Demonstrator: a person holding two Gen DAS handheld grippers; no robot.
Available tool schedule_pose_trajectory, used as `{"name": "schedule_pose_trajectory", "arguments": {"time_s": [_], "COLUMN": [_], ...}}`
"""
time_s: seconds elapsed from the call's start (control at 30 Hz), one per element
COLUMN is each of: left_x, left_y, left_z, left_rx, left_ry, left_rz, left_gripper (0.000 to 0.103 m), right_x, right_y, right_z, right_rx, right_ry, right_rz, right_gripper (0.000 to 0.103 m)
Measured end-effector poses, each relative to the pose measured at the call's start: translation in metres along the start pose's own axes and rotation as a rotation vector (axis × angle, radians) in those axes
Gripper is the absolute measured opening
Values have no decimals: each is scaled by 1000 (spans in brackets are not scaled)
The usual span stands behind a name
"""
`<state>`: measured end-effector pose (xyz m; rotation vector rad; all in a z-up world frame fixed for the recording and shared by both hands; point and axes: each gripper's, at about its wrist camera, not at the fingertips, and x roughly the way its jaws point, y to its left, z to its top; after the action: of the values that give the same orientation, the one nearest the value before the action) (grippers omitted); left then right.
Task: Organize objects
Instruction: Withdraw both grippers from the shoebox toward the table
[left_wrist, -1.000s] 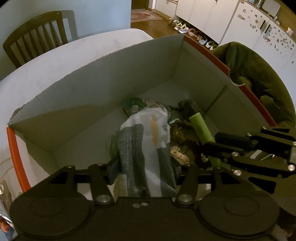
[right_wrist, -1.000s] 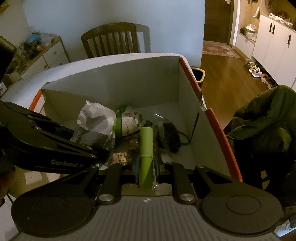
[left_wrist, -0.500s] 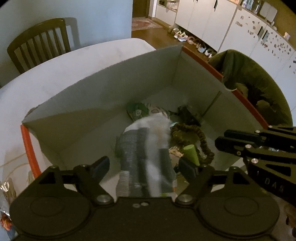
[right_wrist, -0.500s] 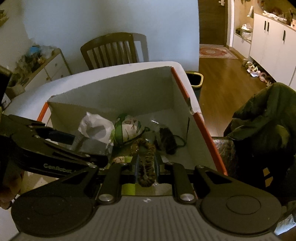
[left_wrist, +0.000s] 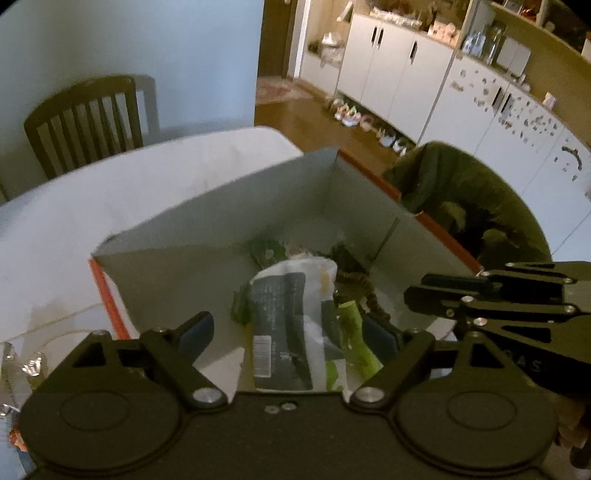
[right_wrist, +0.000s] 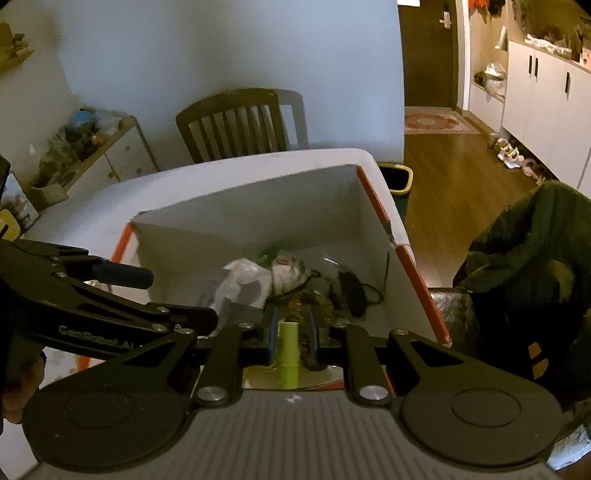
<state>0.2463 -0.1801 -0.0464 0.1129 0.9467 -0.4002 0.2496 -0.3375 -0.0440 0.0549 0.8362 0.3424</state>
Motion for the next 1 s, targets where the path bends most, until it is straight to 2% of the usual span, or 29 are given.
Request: {"name": "schedule_pose_trajectory", "arguments": {"time_s": [0.17,0.47,0.53,0.67,0.73,0.9,1.0], "left_x": [-30,-75,-85,-105,-113,-132,-143], "left_y": [4,24,28,45,54,79,94], "left_z": [-6,-18,-21,-29,-33,-42,-46], "left_rx": [6,24,27,34,36,42,43], "left_ry": [-59,-116,-133,-166,-177,-201,-222], "left_rz": [-9,-25,-34,-44,-48,-66,-83], "left_gripper": [87,89,91,94,94,99,102], "right_x": [-20,-50,-55,-66,-71,-79,-83], "right_y": [14,48,56,76,87,116,131], "right_z": [2,-2,-3,-8,-11,-16,-21], "right_rx": [-1,-1,1,12,17,28,50], "right_ry": [-41,-101,-110,-132,-145,-172,-182], "right_rz": [14,20,16,11,8,-2,-8], "right_gripper": [16,17,26,35,47,53,59]}}
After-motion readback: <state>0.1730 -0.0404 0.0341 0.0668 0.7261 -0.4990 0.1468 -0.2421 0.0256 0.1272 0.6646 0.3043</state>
